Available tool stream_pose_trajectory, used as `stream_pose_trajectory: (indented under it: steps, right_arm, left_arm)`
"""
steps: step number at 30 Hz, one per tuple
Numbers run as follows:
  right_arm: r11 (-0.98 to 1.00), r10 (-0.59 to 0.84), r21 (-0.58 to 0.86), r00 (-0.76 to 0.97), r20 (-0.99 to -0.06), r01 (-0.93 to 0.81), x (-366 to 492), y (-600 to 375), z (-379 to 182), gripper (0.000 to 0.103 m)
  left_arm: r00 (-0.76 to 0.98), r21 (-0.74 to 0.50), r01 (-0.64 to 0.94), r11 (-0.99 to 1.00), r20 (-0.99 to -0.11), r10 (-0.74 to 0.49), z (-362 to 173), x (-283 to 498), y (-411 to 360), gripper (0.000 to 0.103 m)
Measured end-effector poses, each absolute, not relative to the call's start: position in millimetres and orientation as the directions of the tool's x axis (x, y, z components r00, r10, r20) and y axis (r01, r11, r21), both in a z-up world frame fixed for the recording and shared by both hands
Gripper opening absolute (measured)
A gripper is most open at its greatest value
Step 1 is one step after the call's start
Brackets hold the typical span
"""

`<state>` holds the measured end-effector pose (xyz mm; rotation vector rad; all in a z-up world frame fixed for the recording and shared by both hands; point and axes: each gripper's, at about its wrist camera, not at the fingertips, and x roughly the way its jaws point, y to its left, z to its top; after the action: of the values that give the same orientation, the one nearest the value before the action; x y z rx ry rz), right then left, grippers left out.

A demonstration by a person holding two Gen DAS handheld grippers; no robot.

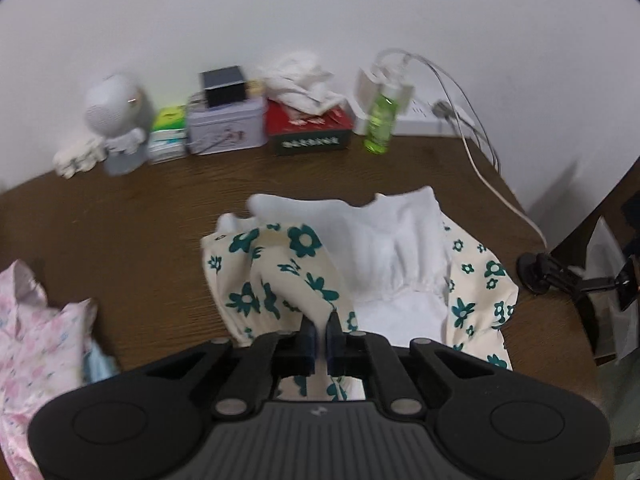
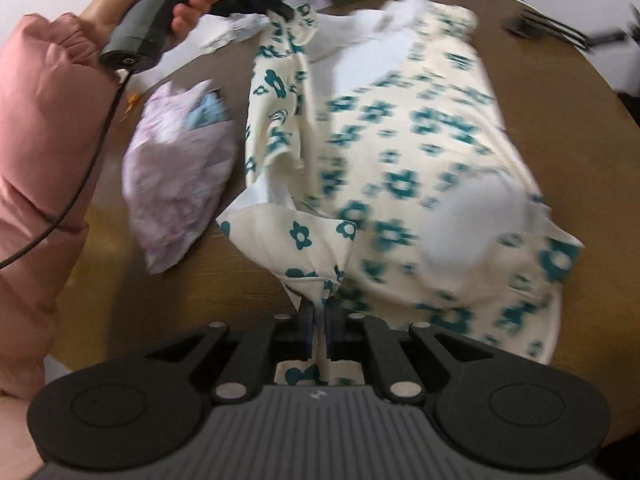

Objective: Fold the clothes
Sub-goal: 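Fold the held shirt side lengthwise over the middle with both grippers, release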

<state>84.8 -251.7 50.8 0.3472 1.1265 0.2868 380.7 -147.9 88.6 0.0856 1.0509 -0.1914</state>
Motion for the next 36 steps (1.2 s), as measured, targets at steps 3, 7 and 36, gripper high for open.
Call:
stream_pose_trajectory:
  steps: [3,7,36]
  right_arm:
    - [0.907,0.395,0.421,0.378,-0.838,-0.015,86,-265,35,0.005]
    - [0.895,0.420,0.445,0.353,-0.836,-0.011,90,-275,21,0.005]
    - [0.958,0.157,0.053,0.361,-0.919,-0.281,129,-212,54,0.017]
  left_arm:
    - [0.455,0.015,0.199,0.980,-0.887,-0.079,68,389,-168,0.004]
    - [0.424,0.011,0.197,0.980,-0.903,-0.075,50,399,-177,0.005]
    - [0.284,0.064,0.489,0.870,-0.955,-0.089,23,410,-185,0.011]
